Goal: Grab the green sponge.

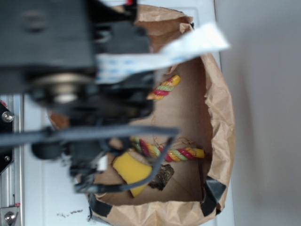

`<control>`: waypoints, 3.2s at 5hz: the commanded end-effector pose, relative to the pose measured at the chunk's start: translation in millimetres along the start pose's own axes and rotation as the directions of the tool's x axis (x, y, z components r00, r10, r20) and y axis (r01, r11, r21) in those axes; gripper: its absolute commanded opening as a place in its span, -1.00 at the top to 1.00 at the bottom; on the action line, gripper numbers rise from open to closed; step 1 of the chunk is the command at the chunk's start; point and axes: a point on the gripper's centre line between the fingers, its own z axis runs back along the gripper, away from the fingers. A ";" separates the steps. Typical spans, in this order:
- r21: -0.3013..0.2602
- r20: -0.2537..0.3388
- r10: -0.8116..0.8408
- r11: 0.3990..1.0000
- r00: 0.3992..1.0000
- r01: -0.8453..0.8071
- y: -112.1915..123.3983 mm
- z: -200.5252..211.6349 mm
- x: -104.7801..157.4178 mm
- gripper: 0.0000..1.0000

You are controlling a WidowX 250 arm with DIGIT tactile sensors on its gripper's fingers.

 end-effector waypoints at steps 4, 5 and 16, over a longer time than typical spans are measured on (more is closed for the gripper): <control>-0.036 0.110 -0.271 0.961 0.956 0.276 -8.7 -17.3 20.3 -1.00; -0.036 0.110 -0.271 0.961 0.956 0.276 -8.7 -17.3 20.3 -1.00; -0.076 0.275 -0.752 0.605 0.600 0.793 -81.1 -73.0 4.0 -1.00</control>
